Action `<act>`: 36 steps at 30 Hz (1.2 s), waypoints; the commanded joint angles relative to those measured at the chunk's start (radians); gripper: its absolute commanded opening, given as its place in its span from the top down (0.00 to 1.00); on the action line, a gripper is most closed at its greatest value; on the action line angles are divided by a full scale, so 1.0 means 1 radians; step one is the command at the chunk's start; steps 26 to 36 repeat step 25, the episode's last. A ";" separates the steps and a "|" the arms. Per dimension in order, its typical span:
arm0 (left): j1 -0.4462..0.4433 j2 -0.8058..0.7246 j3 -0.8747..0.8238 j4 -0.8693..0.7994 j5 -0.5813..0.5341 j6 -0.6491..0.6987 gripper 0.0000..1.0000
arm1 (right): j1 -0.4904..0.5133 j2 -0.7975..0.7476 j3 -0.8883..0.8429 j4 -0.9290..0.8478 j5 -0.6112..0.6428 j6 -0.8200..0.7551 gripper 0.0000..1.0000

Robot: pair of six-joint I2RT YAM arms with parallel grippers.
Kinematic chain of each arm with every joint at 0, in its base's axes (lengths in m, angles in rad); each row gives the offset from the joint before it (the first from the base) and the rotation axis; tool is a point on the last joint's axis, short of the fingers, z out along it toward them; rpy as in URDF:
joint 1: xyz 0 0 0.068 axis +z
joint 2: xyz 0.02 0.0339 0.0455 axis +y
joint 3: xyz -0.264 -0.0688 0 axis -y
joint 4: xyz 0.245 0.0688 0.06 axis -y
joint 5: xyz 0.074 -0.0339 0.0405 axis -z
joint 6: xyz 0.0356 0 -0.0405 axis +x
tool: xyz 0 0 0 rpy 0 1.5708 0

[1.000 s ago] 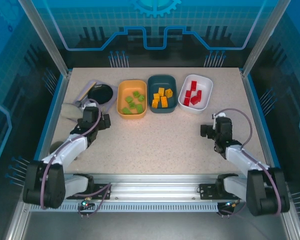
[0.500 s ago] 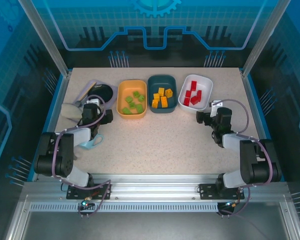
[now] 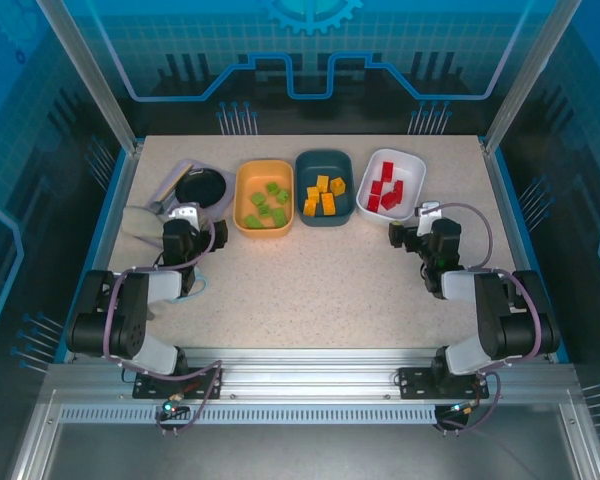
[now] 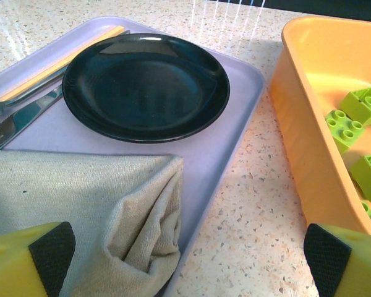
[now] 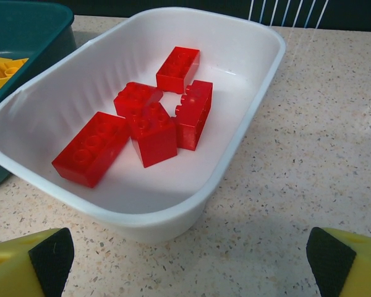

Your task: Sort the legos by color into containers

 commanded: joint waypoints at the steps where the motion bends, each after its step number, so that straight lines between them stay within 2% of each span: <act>1: -0.008 0.010 -0.019 0.088 0.008 0.026 0.01 | 0.015 0.010 -0.008 0.049 0.019 -0.015 0.00; 36: -0.011 0.014 -0.015 0.085 0.005 0.028 0.01 | 0.038 0.014 0.002 0.035 0.038 -0.035 0.00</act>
